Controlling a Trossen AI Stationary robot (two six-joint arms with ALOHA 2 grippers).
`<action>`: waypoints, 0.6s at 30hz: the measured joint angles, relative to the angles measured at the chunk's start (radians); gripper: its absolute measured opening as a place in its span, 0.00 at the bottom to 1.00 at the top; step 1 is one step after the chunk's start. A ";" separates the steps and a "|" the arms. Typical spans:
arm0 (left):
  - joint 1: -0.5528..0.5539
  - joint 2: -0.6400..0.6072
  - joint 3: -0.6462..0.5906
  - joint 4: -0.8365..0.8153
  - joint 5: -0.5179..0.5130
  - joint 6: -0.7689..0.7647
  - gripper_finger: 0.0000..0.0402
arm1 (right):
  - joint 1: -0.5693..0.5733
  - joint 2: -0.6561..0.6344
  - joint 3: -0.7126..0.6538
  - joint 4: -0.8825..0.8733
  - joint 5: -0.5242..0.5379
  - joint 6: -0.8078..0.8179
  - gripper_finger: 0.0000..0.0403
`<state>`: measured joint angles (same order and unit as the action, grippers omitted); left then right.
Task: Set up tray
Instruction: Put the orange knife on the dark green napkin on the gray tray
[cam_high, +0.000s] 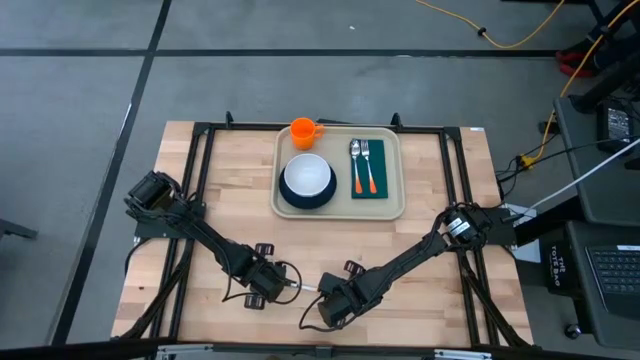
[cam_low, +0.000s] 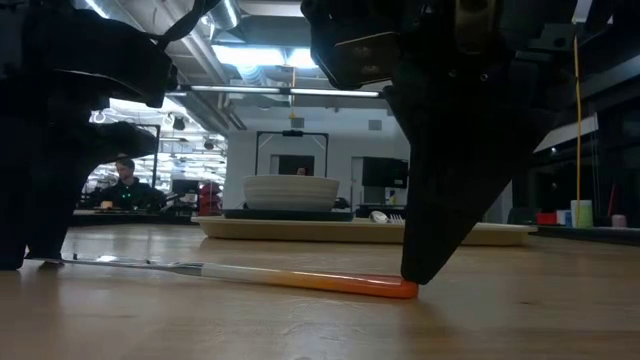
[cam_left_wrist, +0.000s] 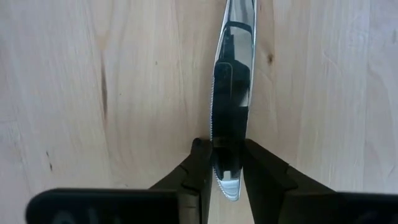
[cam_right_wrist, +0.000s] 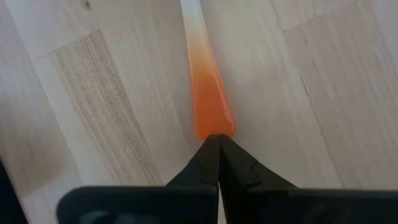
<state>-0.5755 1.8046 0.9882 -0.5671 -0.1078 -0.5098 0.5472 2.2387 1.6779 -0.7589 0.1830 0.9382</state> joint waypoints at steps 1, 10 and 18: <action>0.000 0.000 0.000 0.000 0.000 0.000 0.17 | 0.000 0.000 0.000 0.000 0.000 0.000 0.00; 0.002 -0.001 0.004 -0.007 0.017 0.023 0.16 | 0.000 0.000 0.000 0.000 0.000 0.000 0.00; 0.002 0.006 0.058 -0.064 0.019 0.074 0.16 | 0.000 0.000 0.000 0.000 -0.001 0.000 0.00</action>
<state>-0.5732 1.8111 1.0465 -0.6309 -0.0887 -0.4358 0.5475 2.2387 1.6779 -0.7593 0.1822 0.9379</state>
